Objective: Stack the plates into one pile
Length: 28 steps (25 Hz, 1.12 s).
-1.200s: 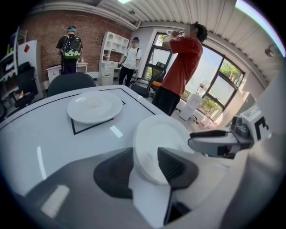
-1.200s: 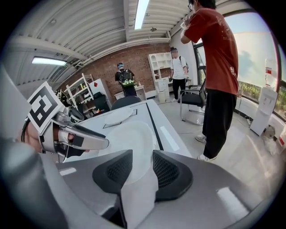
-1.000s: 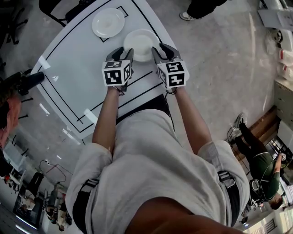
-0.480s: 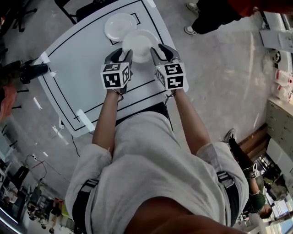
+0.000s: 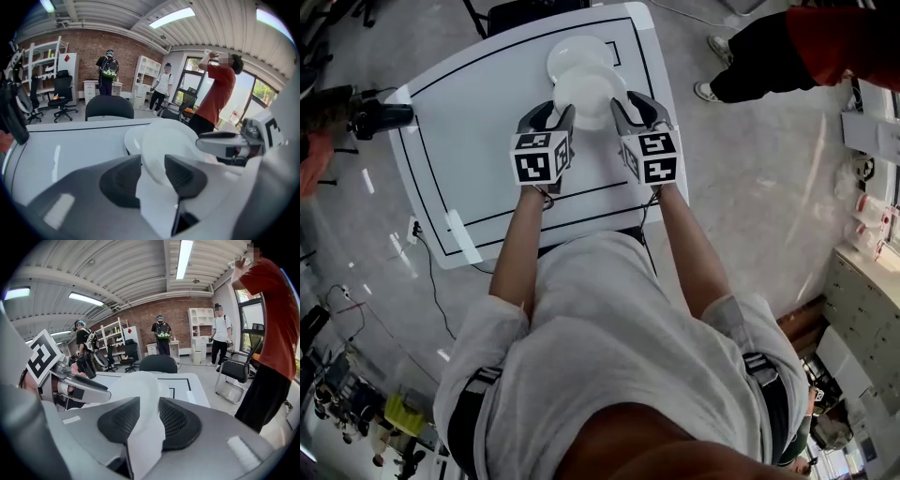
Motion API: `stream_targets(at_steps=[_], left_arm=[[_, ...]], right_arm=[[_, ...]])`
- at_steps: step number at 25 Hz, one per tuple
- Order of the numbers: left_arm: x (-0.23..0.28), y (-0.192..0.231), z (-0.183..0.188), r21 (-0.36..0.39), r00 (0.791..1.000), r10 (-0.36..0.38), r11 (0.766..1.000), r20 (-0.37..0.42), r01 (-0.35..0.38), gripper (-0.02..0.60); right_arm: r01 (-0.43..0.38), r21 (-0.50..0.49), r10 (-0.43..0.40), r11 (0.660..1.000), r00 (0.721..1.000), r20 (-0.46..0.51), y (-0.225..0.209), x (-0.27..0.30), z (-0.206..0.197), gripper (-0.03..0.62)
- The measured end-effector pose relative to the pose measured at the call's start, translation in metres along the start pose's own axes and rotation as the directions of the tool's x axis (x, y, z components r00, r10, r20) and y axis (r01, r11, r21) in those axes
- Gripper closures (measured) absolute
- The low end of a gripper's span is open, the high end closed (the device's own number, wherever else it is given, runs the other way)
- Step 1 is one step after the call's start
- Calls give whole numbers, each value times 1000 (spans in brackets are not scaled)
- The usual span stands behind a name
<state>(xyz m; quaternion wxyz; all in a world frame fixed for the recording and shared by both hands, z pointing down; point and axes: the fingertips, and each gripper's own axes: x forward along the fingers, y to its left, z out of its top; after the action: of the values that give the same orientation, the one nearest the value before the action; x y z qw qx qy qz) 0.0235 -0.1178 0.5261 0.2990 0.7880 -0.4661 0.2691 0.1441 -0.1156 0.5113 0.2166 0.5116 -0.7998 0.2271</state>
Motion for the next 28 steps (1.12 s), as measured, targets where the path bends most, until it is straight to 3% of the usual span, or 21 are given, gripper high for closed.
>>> stream_targets(at_steps=[12,28], left_arm=[[-2,24,26,-35,996,62,998,65,-60,425],[29,45,37,-34,992,94,995,81,-92,425]], right_arm=[[-33,-48,35,998,999,28,6,25,31,459],[-45,-64,45,997,999,-2,-4,62,30,458]])
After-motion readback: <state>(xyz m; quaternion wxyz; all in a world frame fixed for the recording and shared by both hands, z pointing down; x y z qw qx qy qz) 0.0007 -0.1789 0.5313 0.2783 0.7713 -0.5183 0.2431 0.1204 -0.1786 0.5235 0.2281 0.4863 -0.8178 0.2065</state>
